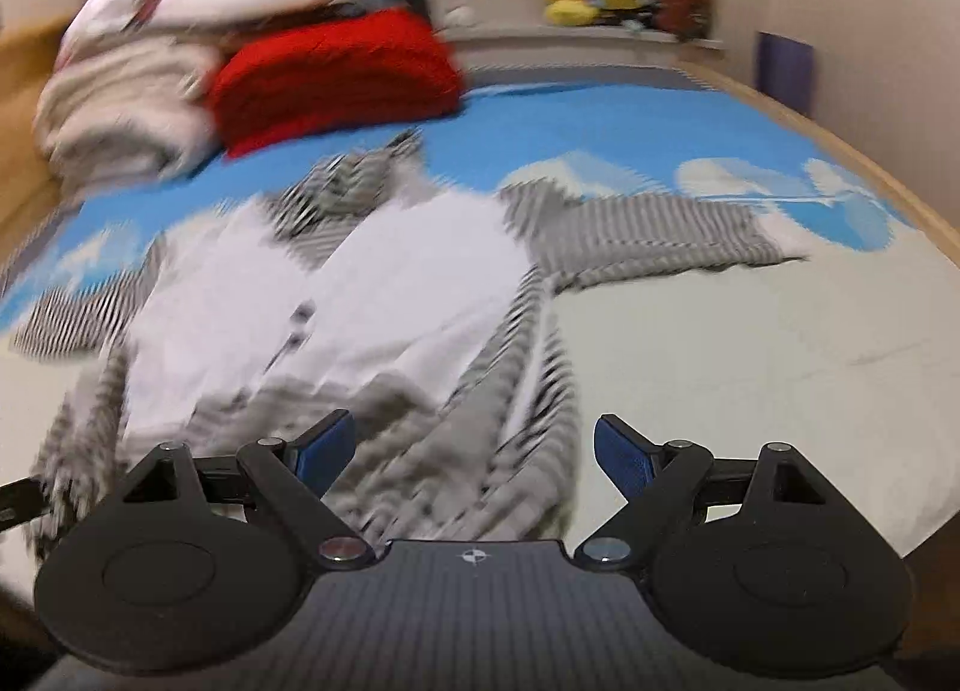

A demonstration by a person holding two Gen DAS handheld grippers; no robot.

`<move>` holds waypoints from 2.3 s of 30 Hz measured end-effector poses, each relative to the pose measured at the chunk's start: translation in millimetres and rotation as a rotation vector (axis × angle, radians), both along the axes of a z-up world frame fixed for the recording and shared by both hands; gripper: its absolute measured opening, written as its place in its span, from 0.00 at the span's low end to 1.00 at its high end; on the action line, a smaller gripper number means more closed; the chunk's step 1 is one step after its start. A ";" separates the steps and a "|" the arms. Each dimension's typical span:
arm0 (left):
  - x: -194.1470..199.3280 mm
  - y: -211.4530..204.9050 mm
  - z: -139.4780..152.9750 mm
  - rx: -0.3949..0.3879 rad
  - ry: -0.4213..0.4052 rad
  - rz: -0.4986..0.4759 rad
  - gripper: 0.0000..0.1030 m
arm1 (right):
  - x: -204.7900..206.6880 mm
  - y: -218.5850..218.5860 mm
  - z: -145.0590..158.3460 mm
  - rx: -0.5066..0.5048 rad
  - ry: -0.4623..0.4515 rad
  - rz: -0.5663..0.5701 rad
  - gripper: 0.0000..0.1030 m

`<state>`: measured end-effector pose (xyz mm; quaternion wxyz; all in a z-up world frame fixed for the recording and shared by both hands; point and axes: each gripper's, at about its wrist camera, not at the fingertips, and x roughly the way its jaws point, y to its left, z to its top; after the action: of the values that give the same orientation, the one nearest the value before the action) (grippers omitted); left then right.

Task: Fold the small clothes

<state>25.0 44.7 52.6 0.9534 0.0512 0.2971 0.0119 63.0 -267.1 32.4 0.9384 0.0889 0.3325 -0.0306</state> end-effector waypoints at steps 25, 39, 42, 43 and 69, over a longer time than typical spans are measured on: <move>116.6 152.4 -115.1 -0.322 0.670 0.257 0.03 | 104.8 -92.0 -89.2 0.341 0.426 0.012 0.01; 83.6 152.7 -66.2 -0.225 0.546 0.222 0.03 | 41.3 -160.3 -74.5 0.350 0.326 0.090 0.00; 83.0 161.2 -64.5 -0.256 0.554 0.244 0.05 | 50.4 -129.3 -67.7 0.282 0.278 0.190 0.04; 82.1 160.8 -59.7 -0.286 0.524 0.230 0.12 | 54.4 -122.4 -67.7 0.269 0.270 0.210 0.11; 99.8 75.3 -89.8 -0.116 0.674 -0.066 0.17 | 74.5 39.2 -92.7 -0.169 0.352 0.693 0.09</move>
<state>124.8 120.0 -37.2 0.8028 0.0077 0.5938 -0.0533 137.5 -227.9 -60.3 0.8258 -0.1126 0.4949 0.2459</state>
